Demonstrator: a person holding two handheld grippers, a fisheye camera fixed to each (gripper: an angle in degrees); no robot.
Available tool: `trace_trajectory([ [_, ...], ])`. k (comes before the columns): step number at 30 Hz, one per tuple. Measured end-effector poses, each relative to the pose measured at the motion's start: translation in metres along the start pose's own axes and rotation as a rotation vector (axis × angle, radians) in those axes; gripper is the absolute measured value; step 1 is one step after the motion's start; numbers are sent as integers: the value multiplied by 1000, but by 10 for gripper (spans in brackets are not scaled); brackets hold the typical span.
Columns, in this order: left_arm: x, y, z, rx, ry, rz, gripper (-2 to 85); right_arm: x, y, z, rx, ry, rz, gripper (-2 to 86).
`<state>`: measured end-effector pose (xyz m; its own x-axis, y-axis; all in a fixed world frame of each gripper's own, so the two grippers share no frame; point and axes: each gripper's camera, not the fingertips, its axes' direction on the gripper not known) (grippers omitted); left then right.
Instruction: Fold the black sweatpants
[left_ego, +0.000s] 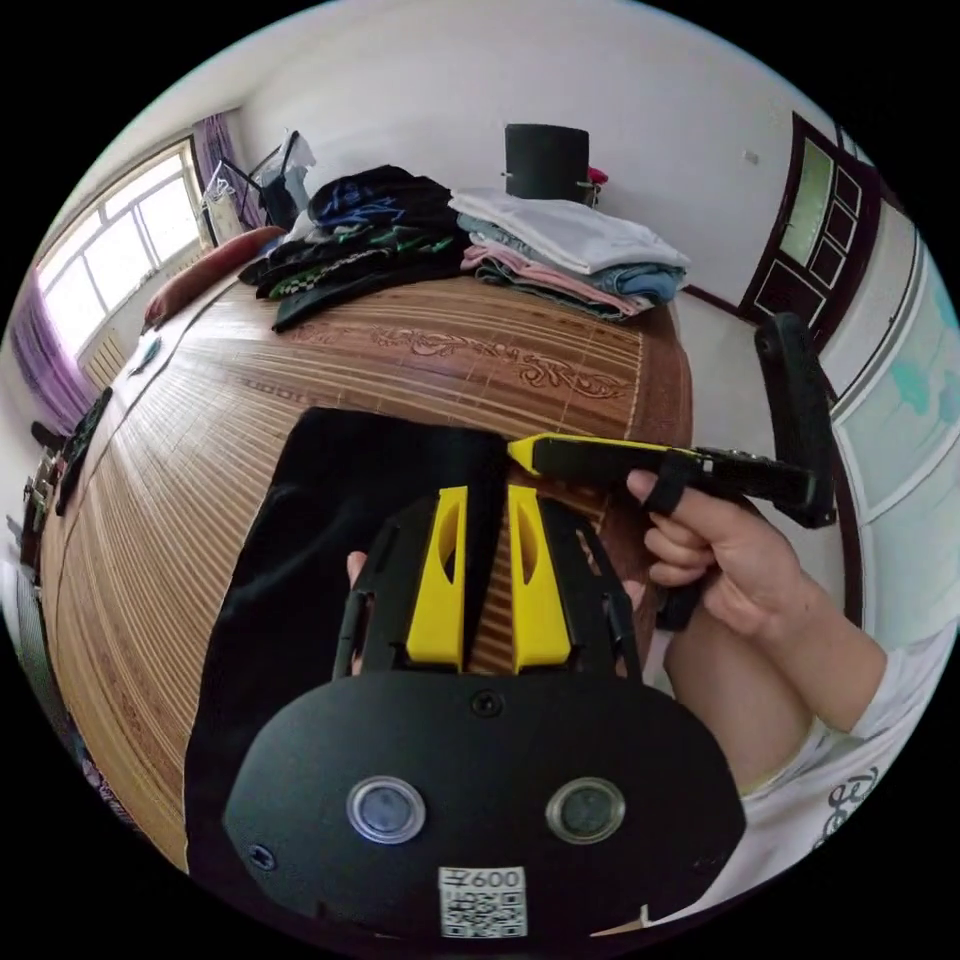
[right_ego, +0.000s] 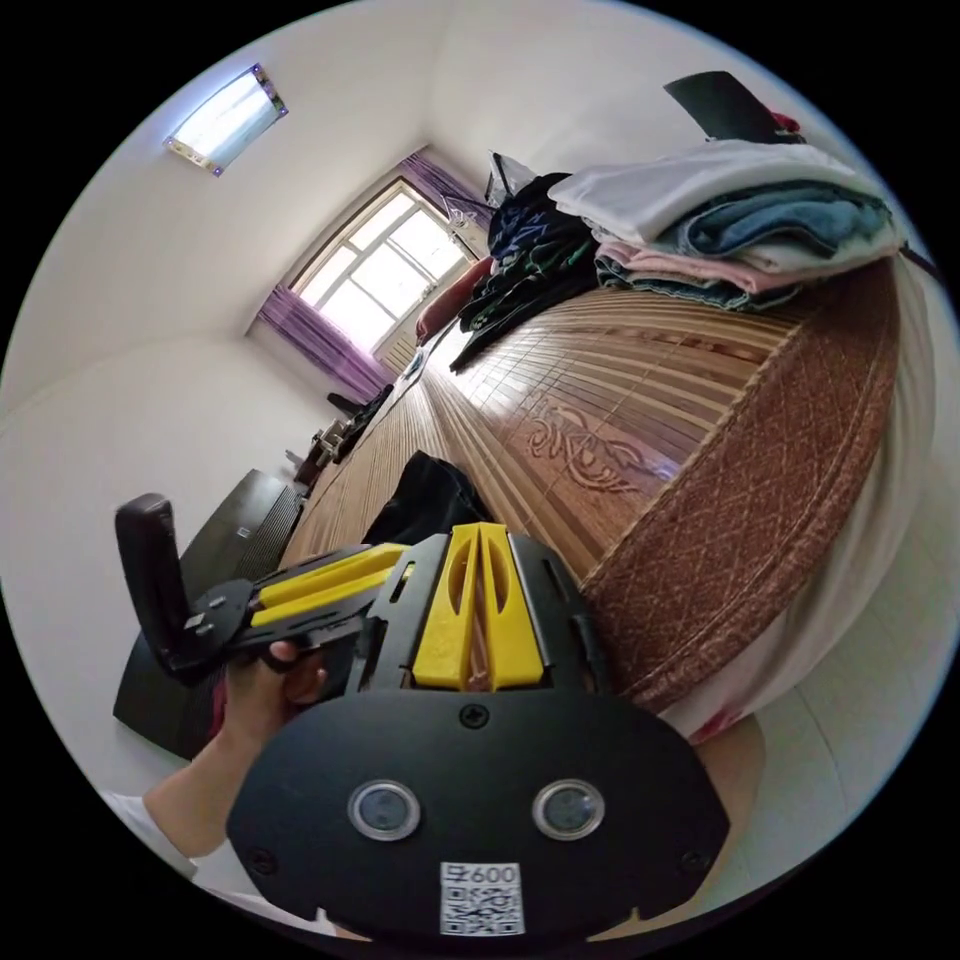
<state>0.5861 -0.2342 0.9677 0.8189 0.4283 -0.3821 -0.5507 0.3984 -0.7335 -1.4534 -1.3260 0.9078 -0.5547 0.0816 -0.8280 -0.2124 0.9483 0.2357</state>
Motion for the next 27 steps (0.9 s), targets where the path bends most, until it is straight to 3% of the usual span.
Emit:
trace_trajectory([
  [9, -97, 235, 165, 75, 103, -168, 21, -9, -14, -16, 4, -22, 11, -9],
  [24, -201, 505, 365, 71, 105, -74, 58, -46, -13, -21, 16, 12, -25, -9],
  [27, -211, 548, 391, 81, 67, -7, 81, -54, -3, -36, 137, 34, -13, -9],
])
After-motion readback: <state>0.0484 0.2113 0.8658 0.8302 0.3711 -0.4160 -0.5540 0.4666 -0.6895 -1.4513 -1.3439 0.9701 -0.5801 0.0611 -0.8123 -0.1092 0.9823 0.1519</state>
